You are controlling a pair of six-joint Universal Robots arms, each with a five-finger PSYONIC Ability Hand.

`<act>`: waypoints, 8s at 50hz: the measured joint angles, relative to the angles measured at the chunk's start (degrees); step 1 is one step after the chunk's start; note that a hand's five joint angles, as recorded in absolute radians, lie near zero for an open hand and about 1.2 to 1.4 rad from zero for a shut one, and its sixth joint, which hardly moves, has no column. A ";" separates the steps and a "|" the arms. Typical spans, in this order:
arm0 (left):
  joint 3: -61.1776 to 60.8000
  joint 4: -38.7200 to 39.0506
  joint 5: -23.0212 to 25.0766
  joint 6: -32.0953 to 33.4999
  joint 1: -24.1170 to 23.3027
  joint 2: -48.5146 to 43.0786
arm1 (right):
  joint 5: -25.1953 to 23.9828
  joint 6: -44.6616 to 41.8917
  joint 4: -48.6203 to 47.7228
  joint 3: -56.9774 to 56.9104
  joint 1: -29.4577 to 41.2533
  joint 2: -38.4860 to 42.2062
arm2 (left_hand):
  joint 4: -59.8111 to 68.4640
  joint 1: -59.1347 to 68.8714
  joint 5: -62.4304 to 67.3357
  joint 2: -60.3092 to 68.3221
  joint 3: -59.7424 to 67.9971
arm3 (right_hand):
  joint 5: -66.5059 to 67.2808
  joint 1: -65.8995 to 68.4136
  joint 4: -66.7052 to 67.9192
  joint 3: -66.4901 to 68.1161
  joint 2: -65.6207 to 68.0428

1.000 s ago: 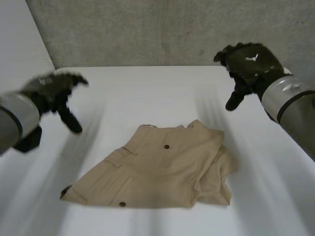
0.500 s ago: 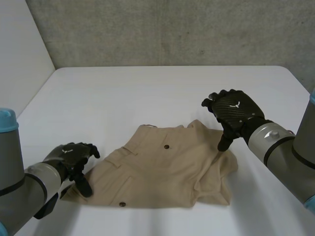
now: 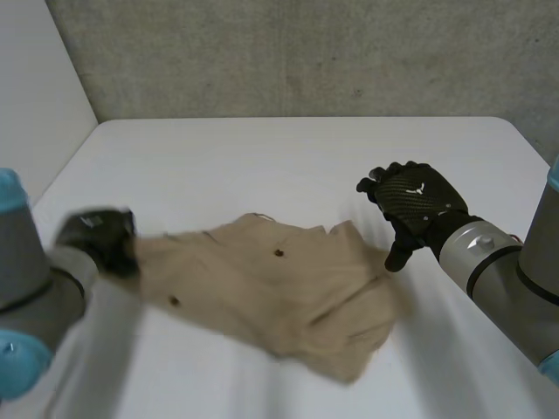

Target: Fold the shorts.

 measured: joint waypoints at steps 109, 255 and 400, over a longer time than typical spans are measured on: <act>11.66 -10.88 9.92 7.92 -3.72 -14.54 | -0.92 10.23 22.26 -29.46 -2.08 26.87 | -10.02 -8.04 -6.47 -9.43 -9.04 | 47.96 41.36 52.15 52.75 52.86; 41.21 5.90 24.97 0.76 -4.64 -34.90 | -5.52 -16.70 -26.96 10.45 3.41 -8.61 | -4.94 1.04 -0.33 -5.04 -4.73 | 52.07 43.70 55.05 56.43 53.82; -10.98 -32.59 12.74 29.58 -18.27 25.38 | -8.97 -33.48 36.63 13.94 -3.42 -16.59 | 0.49 1.65 4.15 0.55 0.85 | 52.07 43.70 55.07 56.43 54.98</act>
